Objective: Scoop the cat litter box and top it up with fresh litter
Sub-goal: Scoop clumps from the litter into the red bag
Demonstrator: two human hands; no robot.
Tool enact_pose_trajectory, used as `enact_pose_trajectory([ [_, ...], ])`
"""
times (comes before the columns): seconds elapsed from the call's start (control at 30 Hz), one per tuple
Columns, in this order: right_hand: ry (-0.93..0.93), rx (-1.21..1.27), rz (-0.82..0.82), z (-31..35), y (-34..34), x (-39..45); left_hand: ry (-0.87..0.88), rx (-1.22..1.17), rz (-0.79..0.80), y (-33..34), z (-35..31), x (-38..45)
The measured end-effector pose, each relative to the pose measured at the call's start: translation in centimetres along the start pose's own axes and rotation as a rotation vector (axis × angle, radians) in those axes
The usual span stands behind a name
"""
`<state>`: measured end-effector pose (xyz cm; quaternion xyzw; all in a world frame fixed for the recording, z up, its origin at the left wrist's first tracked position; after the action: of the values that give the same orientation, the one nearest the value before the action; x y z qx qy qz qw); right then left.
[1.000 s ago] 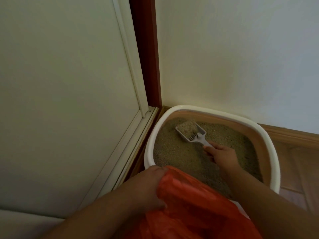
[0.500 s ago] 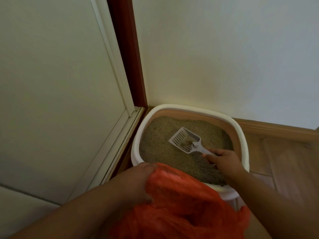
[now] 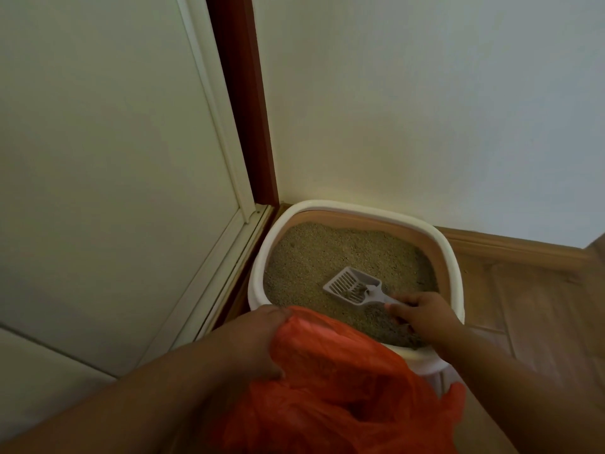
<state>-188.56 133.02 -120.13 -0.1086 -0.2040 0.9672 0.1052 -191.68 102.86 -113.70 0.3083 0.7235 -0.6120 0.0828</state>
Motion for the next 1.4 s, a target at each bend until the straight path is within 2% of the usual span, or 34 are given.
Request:
enact_pose_trajectory([
  [0.33,-0.029,-0.227,0.054,1.5,4.1,4.4,-0.032,-0.025,0.009,-0.1,1.6,0.9],
  [0.83,0.067,-0.282,0.001,4.6,12.5,15.1,0.001,-0.146,-0.023,-1.1,2.3,1.8],
  [0.93,0.112,-0.168,-0.066,4.2,13.0,15.7,0.004,-0.188,-0.021,-1.2,2.6,1.8],
  [1.03,0.156,0.171,-0.105,1.8,12.6,15.3,-0.009,-0.183,-0.009,-0.8,3.1,1.7],
  [1.1,0.147,0.280,-0.111,0.6,12.1,14.9,-0.007,-0.190,-0.007,-0.8,3.2,1.6],
  [1.27,0.126,0.434,-0.157,-0.2,11.6,12.8,-0.019,-0.191,-0.005,-0.7,3.2,1.9],
  [1.4,0.080,0.366,-0.197,0.7,7.8,10.4,-0.004,-0.180,0.008,-0.1,2.5,1.8],
])
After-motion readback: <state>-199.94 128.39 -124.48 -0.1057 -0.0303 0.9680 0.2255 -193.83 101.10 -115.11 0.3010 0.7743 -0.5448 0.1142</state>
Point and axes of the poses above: each hand's wrist, its own x-axis towards the middle knuckle, its own y-axis out of the palm, z = x × y, the point moved 10 cm from there along x, towards the middle knuckle, and after that the axes turned 15 degrees about -y, right-handed, at the moved point
